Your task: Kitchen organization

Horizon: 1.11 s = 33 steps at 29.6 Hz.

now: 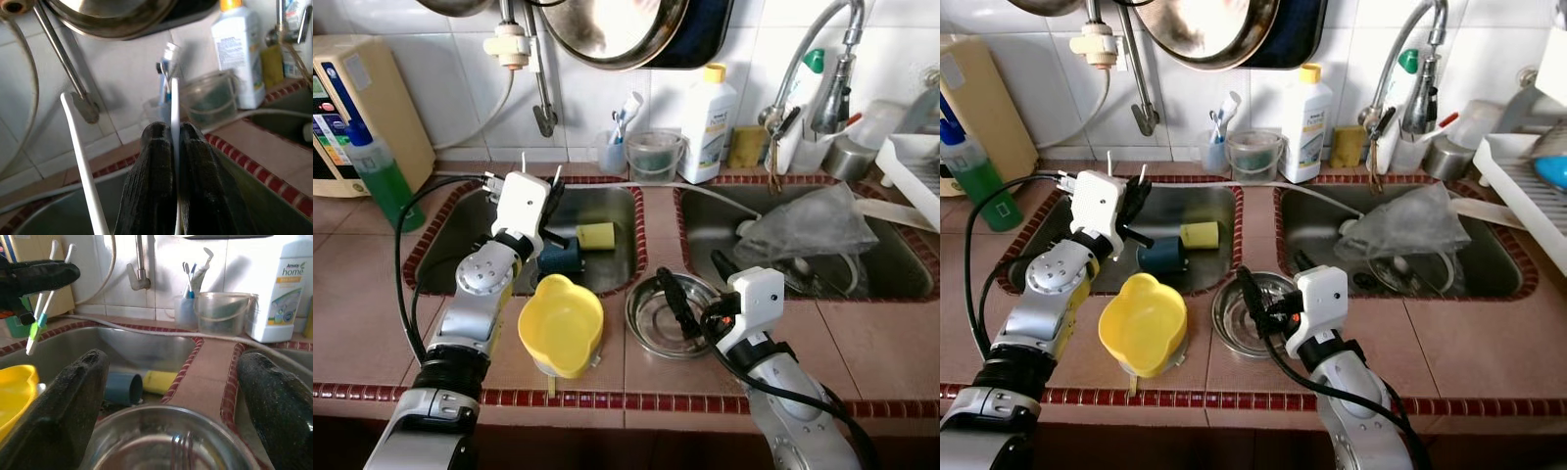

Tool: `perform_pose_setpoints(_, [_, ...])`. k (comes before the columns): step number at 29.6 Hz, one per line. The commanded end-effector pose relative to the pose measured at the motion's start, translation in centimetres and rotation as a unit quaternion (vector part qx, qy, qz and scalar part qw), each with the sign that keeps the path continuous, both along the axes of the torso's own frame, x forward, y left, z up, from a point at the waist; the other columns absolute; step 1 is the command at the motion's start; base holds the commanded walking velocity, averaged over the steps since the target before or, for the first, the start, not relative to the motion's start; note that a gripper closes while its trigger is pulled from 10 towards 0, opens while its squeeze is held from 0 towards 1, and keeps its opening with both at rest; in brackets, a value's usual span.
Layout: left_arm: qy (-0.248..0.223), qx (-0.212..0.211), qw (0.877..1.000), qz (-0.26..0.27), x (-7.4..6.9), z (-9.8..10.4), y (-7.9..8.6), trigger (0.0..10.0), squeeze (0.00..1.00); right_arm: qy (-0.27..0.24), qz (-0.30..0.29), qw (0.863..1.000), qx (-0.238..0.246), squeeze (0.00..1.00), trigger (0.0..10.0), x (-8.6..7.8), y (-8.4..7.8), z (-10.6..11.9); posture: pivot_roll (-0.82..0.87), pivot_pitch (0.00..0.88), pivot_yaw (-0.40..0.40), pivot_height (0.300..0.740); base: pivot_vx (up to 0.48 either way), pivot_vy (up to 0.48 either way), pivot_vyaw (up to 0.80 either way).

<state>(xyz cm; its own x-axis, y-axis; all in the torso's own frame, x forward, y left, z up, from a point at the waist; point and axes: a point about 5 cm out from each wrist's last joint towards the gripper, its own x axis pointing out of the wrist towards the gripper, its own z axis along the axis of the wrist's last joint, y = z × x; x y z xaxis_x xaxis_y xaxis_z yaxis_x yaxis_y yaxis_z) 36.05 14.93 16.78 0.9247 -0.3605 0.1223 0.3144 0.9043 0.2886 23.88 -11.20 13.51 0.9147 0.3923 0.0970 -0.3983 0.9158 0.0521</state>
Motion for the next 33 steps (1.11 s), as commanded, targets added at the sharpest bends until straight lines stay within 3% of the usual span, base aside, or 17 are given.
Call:
perform_pose_setpoints(1, [-0.001, 0.01, 1.0, -0.004, 0.2, 0.3, 0.2, 10.0, 0.0, -0.004, 0.013, 1.0, 0.005, 0.0, 10.0, -0.2, 0.4, 0.5, -0.13, 0.066, 0.088, 0.74, 0.0, 0.0, 0.0])
perform_pose_setpoints(21, [0.019, -0.019, 1.0, -0.005, 0.7, 0.6, 0.3, 10.0, 0.0, -0.006, 0.02, 1.0, 0.012, 0.0, 10.0, -0.3, 1.1, 0.6, -0.12, 0.06, 0.108, 0.74, 0.0, 0.0, 0.0])
perform_pose_setpoints(33, [0.05, 0.011, 0.999, -0.006, 1.7, 0.3, -0.1, 10.0, 0.0, 0.019, 0.038, 0.999, 0.022, 0.0, 10.0, -1.3, 1.4, 0.2, -0.12, 0.082, 0.119, 0.74, 0.0, 0.0, 0.0])
